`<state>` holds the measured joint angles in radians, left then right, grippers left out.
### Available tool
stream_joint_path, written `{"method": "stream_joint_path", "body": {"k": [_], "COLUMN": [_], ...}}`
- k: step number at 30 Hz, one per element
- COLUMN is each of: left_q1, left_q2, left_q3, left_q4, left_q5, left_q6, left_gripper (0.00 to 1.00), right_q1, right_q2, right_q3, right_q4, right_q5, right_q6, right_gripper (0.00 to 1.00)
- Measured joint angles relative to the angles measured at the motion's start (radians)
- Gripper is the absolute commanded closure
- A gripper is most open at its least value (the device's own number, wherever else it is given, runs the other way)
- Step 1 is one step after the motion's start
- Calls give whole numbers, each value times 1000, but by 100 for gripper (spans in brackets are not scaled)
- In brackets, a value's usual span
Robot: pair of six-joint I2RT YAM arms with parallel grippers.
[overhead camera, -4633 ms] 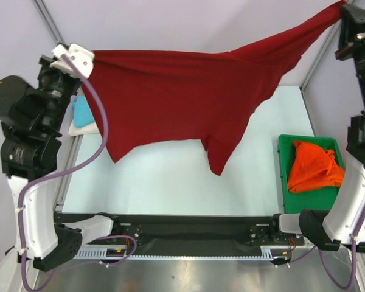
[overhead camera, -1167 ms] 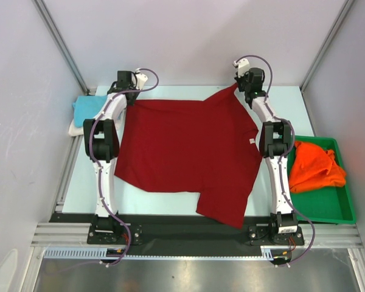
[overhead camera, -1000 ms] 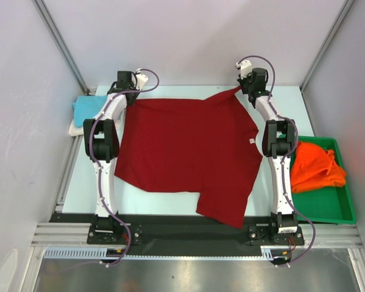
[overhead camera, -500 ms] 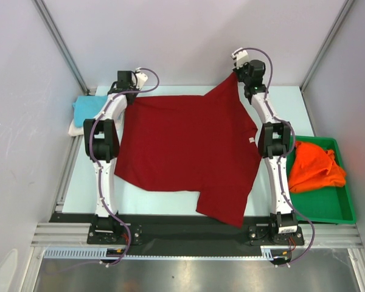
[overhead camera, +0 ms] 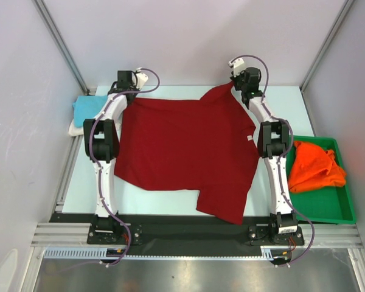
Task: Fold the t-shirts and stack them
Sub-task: Fold the tshirt
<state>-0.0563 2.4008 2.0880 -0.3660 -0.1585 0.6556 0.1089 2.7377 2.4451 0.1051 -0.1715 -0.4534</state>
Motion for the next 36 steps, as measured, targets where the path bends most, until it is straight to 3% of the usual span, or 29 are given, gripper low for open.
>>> {"method": "stream_joint_path", "body": {"k": [4,15,36], "left_q1": [-7,-12,-6], "left_q2": [-21,-158,-524], "left_q3": [-13,-132,-592], "left_q4": [-14,-35,55], "left_q5": [22,81,141], "left_q6": [0,0,0], "left_gripper": [99,100,100], "right_q1": [-20,-30,0], "right_q2": [-112,-420,-980], "right_q3": [-144,-330,-965], "right_q4": [-59,-199,-307], "right_q5": [-17,-73,-84], "right_q6": [-8,-24,-34], "right_gripper": [100,100,100]}}
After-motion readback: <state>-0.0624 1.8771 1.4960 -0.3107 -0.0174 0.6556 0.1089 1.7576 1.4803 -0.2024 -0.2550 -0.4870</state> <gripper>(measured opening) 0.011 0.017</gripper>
